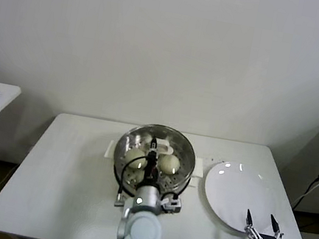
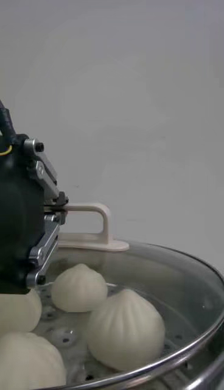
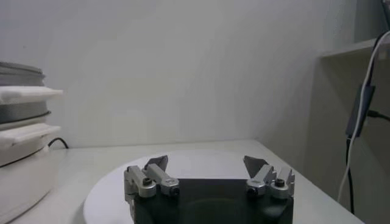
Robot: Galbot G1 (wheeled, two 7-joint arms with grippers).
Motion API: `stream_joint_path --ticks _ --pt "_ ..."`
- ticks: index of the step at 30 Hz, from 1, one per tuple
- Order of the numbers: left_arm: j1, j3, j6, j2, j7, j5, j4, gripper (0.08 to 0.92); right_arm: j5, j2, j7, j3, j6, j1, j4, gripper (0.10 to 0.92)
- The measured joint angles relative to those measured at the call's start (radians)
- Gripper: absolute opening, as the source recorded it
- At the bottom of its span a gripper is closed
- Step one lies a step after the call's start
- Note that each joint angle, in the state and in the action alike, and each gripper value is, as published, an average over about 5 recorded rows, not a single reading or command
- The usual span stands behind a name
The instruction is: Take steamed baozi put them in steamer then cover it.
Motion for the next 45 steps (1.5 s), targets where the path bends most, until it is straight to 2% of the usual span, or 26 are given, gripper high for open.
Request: stream_joint_path --ticks 14,17,27,33,40,45 --pt "0.01 -0.007 -0.009 -0.009 -0.014 0.015 0.014 0.133 0.001 -0.011 0.003 -0.012 0.011 0.001 0.0 0.823" --pt "0.014 0.001 -0.002 -0.004 -0.013 0.002 0.001 0.169 0.011 -0.014 0.008 -0.017 -0.001 -0.003 0.006 0.823" --pt "0.042 0.043 0.017 0.036 0.005 -0.095 -0.107 0.449 0.042 -0.019 0.051 -0.022 -0.044 -0.007 0.017 0.823" --pt "0.079 0.039 0.017 0.075 -0.019 -0.18 -0.197 0.622 0.044 -0.017 0.065 -0.027 -0.064 -0.008 0.022 0.823" --pt "0.165 -0.035 0.005 0.148 -0.118 -0.374 -0.305 0.802 0.031 -0.012 0.084 -0.025 -0.076 -0.004 0.04 0.823" --pt "0.231 -0.159 -0.108 0.199 -0.243 -0.624 -0.349 0.822 0.01 -0.014 0.084 -0.023 -0.086 -0.002 0.063 0.823"
